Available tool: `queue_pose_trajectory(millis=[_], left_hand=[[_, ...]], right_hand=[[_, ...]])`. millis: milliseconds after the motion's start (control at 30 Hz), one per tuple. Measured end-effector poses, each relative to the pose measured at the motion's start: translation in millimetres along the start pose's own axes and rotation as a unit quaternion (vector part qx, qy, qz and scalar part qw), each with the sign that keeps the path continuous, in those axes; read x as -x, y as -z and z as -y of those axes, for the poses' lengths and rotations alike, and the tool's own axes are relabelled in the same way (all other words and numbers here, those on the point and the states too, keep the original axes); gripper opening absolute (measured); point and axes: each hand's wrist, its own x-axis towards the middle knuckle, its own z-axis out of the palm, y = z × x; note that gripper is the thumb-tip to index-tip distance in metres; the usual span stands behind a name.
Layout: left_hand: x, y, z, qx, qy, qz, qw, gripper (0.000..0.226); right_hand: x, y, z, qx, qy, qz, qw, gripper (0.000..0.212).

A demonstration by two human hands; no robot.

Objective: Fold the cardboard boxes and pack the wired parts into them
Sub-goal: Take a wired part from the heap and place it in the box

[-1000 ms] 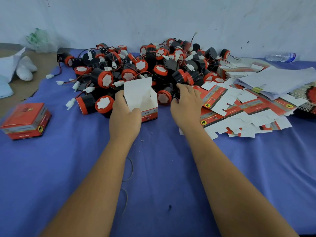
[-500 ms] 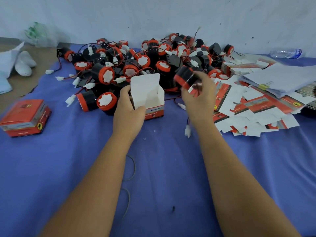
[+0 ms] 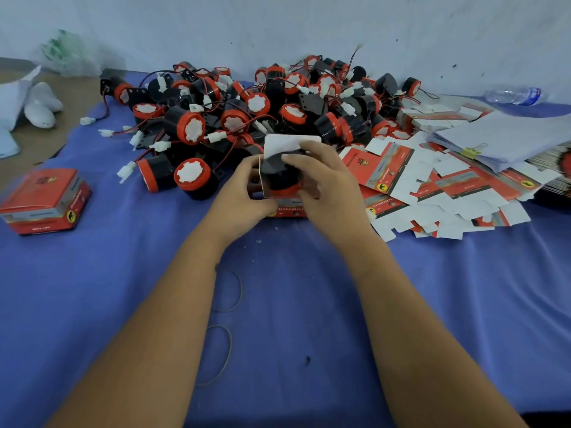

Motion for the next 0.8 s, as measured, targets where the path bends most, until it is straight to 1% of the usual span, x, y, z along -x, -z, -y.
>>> queue_pose_trajectory(millis=[100,133,267,333,400,467,567,633,667,733,800], left_hand=[[-1,1,0,0.006,0.014,0.010,1.000,0.064],[-1,1,0,0.007,0.014,0.013,1.000,0.064],[0,2,-1,0.010,0.013,0.017,1.000,0.063],[-1,2,-1,0.007,0.010,0.011,1.000,0.063],[-1,2,0,0.001,0.011,0.008,1.000,0.062],[-2,2,0,-0.004,0.012,0.007,1.000,0.061],[-3,1,1,-0.014,0.009,0.004,1.000,0.061],[-2,1,1,-0.017,0.008,0.002,1.000,0.062],[-2,1,1,-0.016,0.008,0.002,1.000,0.062],[-1,1,1,-0.015,0.008,0.002,1.000,0.062],[-1,1,1,-0.017,0.007,-0.001,1.000,0.060]], right_hand=[[-1,1,-2,0.055,-0.009,-0.044,0.997,0.053],[-1,2,-2,0.062,-0.009,-0.041,0.997,0.052],[-4,7,-1,0.113,0.027,0.028,0.993,0.052],[-5,13,-2,0.141,0.039,0.043,0.988,0.055],[-2,16,-2,0.170,0.038,0.051,0.983,0.057],[1,15,0,0.198,0.033,0.056,0.978,0.052],[1,8,6,0.193,-0.002,0.060,0.979,0.047],[0,5,9,0.151,-0.028,0.039,0.987,0.042],[0,5,10,0.121,-0.037,0.013,0.992,0.039],[0,7,10,0.067,-0.042,-0.055,0.995,0.035],[0,11,7,0.038,-0.049,-0.122,0.991,0.035]])
